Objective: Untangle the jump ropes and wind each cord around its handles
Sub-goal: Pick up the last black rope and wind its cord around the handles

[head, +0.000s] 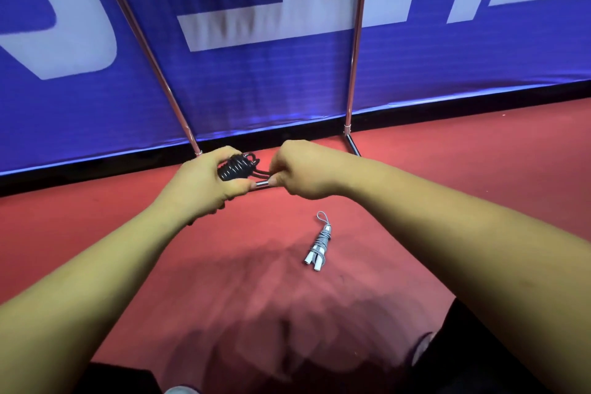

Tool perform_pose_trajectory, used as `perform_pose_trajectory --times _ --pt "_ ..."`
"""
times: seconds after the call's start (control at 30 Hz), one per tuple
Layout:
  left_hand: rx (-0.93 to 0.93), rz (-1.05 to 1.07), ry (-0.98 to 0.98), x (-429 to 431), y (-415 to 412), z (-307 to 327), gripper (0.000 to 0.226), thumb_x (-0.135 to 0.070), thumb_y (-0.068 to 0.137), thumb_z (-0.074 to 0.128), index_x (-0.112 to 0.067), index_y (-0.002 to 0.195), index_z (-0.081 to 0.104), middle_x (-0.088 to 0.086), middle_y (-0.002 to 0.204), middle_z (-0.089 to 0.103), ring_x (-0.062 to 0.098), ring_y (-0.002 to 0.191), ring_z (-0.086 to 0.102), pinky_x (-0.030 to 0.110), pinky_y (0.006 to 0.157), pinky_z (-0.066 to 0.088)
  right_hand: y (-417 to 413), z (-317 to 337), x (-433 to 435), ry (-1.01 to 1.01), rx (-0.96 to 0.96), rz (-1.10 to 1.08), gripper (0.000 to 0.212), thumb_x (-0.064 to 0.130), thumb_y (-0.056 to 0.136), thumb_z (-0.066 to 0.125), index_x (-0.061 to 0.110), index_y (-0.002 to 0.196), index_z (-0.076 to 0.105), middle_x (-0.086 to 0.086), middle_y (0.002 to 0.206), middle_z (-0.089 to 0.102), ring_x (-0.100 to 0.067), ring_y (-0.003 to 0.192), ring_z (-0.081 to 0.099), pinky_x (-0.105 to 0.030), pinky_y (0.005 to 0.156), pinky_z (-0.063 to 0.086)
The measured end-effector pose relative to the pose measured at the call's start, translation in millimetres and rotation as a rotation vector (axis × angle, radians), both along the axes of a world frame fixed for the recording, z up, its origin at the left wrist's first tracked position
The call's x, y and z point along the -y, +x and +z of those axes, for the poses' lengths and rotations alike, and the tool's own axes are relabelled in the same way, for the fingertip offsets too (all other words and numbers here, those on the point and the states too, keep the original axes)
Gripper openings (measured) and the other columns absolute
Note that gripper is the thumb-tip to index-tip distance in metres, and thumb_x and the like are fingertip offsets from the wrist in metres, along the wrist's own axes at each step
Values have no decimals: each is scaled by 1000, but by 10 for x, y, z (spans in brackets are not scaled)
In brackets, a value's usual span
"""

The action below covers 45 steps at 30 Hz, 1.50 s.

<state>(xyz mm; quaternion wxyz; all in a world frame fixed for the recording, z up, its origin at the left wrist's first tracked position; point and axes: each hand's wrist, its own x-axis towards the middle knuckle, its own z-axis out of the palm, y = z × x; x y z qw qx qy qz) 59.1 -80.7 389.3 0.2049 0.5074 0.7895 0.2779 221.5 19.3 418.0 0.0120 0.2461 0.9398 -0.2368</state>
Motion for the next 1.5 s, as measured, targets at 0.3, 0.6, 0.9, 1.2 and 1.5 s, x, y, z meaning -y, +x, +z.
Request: perform_pose_trajectory --times 0.3,0.6,0.9,1.2,1.5 --pt "-210 -501 -319 96 192 51 23 -37 76 77 -45 82 57 -7 58 65 15 47 63 28 48 54 -51 96 63 13 37 265 12 21 81 74 14 74 68 8 58 61 -2 51 53 -13 49 36" --pt "149 -430 -86 234 247 206 35 -28 75 83 -49 95 65 -7 59 63 9 47 56 20 38 38 54 -13 -110 -683 -371 31 20 12 84 73 5 76 56 -2 52 52 -16 46 39 -24 48 31" --pt "384 -318 99 204 307 229 25 -35 75 81 -21 89 66 7 67 62 19 45 54 21 39 38 -9 -66 -101 -880 -631 -176 29 19 92 65 9 71 48 -8 53 54 -16 40 47 -25 44 45" --pt "551 -47 402 123 474 206 36 -44 73 78 -20 85 54 15 52 50 23 38 42 32 40 38 -102 -37 -62 -902 -686 -276 38 22 96 60 16 65 39 1 48 35 -12 45 23 -20 42 21" --pt "898 -22 474 107 392 265 30 -46 92 57 -18 93 47 14 67 51 20 42 39 30 46 42 -96 -25 11 -784 -728 -302 31 22 97 58 11 69 53 -5 59 49 -15 48 43 -29 50 43"
